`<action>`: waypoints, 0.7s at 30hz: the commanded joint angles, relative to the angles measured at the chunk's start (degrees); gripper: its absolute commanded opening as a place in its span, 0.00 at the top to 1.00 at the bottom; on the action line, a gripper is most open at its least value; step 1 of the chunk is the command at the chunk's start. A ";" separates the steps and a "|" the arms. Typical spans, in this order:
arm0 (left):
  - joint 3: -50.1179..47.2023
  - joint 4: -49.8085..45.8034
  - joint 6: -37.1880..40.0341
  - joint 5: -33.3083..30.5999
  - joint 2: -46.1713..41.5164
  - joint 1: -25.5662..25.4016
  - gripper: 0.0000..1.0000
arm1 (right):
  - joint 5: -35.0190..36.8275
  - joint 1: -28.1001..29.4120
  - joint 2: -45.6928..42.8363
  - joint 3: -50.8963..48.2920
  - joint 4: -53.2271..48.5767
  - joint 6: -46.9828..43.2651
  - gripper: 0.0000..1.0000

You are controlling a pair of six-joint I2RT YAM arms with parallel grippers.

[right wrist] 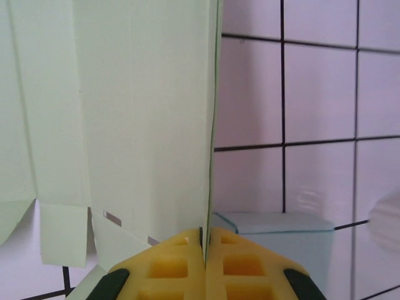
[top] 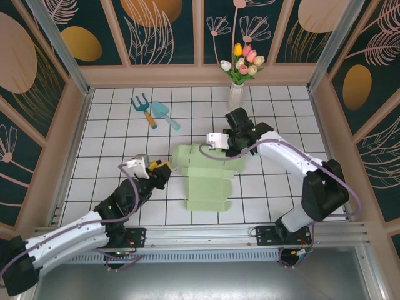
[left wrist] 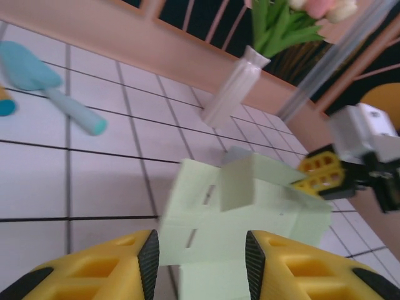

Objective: Fold the paper box

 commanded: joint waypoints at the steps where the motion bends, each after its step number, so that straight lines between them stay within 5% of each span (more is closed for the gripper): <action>1: -2.32 -5.03 2.88 -5.63 -5.34 0.06 0.56 | 5.21 2.90 -1.54 -2.34 3.45 -2.32 1.00; 6: -4.01 -6.66 2.51 -6.38 -6.86 -0.01 0.55 | 4.03 4.11 -2.85 -4.19 4.17 -2.69 1.00; 14: -2.00 -5.12 1.20 -9.03 2.57 -0.01 0.55 | 2.66 4.45 -3.83 -6.05 5.22 -2.58 1.00; 21: -3.10 6.89 5.77 4.94 7.33 0.06 0.53 | 2.61 4.28 -3.84 -6.13 5.75 -3.11 1.00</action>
